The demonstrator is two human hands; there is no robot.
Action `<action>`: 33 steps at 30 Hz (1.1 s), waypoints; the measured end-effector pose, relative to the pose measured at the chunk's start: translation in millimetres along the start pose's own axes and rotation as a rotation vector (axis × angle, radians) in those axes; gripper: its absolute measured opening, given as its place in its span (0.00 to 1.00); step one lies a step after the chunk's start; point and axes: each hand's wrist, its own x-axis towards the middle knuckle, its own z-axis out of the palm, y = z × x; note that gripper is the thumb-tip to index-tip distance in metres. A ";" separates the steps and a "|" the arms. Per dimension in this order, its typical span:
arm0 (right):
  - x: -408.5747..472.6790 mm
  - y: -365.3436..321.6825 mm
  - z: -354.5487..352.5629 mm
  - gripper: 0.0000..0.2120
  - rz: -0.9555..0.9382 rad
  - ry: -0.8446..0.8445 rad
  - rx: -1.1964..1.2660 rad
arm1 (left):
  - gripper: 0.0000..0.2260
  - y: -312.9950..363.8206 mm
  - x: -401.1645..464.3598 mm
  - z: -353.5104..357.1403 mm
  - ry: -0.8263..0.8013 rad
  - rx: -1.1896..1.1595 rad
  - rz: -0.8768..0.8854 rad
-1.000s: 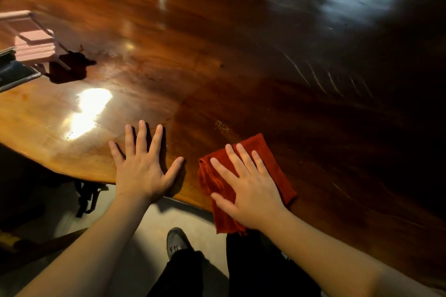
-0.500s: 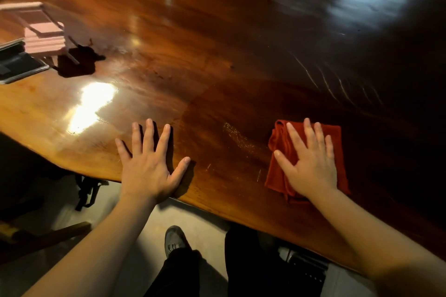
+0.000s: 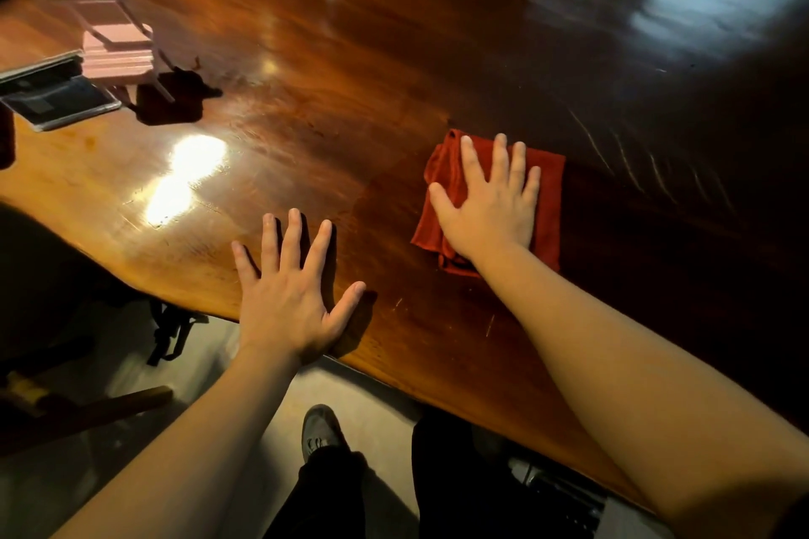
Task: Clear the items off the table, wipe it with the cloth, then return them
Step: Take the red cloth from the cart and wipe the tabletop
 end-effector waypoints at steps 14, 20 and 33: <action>-90.6 -30.7 16.6 0.36 -0.548 -0.022 0.131 | 0.39 2.0 -1.9 -7.0 -0.060 -0.027 -0.019; -117.0 11.3 14.3 0.34 -0.660 -0.138 0.126 | 0.42 5.0 -0.9 -12.0 -0.100 -0.026 -0.050; -93.2 18.4 -35.2 0.37 -0.700 -0.494 0.198 | 0.45 16.5 5.3 -48.4 -0.235 -0.129 -0.255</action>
